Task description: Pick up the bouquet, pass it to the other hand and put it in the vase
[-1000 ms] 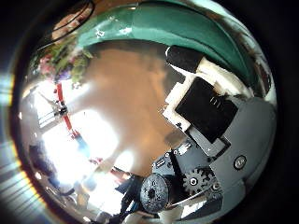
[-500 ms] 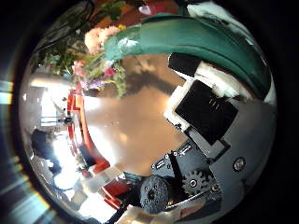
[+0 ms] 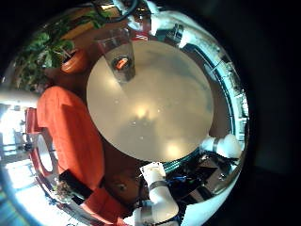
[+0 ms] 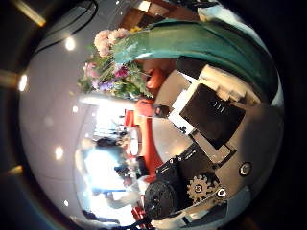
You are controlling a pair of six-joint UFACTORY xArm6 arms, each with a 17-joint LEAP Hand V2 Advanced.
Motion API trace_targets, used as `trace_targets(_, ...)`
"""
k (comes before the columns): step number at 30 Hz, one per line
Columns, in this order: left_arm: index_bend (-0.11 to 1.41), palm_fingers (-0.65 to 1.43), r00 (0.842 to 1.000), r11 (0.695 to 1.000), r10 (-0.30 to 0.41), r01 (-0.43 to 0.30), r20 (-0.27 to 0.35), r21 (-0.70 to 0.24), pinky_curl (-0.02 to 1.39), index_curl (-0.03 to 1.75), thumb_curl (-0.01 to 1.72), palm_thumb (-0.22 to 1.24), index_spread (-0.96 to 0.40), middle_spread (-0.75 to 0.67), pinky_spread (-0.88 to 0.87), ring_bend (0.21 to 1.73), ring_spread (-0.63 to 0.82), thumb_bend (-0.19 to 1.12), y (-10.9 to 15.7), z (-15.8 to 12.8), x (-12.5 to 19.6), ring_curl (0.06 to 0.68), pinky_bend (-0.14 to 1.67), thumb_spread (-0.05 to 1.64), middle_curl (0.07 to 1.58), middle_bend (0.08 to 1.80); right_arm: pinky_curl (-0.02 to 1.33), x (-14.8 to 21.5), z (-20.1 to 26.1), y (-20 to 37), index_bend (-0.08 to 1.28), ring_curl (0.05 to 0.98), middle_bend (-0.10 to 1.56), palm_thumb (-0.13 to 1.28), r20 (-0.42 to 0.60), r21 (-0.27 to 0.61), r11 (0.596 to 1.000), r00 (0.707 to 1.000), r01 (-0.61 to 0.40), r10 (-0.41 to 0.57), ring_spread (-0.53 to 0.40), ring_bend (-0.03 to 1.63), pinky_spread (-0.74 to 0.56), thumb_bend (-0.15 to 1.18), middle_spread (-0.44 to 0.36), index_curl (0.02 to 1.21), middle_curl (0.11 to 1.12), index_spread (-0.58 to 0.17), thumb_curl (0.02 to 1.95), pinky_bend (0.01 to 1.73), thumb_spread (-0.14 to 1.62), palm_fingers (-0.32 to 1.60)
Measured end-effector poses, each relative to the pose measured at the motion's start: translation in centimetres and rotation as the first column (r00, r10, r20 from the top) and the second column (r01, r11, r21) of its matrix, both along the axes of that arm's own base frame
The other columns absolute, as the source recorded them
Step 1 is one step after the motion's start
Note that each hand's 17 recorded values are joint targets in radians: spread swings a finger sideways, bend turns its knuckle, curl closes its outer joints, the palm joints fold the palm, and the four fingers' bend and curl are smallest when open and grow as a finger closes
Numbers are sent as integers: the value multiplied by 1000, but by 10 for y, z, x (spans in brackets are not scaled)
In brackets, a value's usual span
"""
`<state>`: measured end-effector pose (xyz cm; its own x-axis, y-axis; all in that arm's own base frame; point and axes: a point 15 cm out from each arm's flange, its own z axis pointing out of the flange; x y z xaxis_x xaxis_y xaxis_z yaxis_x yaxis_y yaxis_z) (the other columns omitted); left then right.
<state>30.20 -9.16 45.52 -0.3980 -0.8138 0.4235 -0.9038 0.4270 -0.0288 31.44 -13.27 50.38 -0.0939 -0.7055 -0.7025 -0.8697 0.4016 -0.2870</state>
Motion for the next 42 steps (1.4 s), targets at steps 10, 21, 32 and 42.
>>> trace_targets(10,207,479,997,937,61,-75,-52,-342,302,470,318,308,-58,57,204,592,166,-29,-29,36,10,153,205,1148,411,315,550,11,3,58,1170,682,1348,1134,201,232,944,961,-235,190,-177,1473,-161,-5,-126,917,839,-227,985,1432,863,1146)
trace_targets(21,140,300,990,794,49,-117,-129,-597,342,416,322,214,103,203,289,649,339,-31,-62,52,16,164,304,1036,401,233,620,1,-24,186,1192,679,1365,1128,232,363,794,872,-488,430,-178,1485,-163,-5,-120,899,820,-219,1045,1401,872,1140)
trace_targets(32,131,95,967,605,-173,-44,-185,-795,371,322,334,240,212,378,404,694,463,-33,-90,70,-5,179,404,950,383,206,684,-6,-26,259,1203,676,1377,1127,219,328,716,787,-617,577,-178,1489,-167,-5,-118,887,805,-215,1094,1364,875,1137)
trace_targets(42,197,246,957,418,-172,-144,-233,-897,329,316,349,329,183,308,439,681,455,-5,-100,95,12,162,329,930,403,337,739,-14,-33,285,1209,674,1383,1116,196,332,678,751,-656,631,-178,1491,-172,-6,-116,878,795,-213,1131,1331,869,1137)
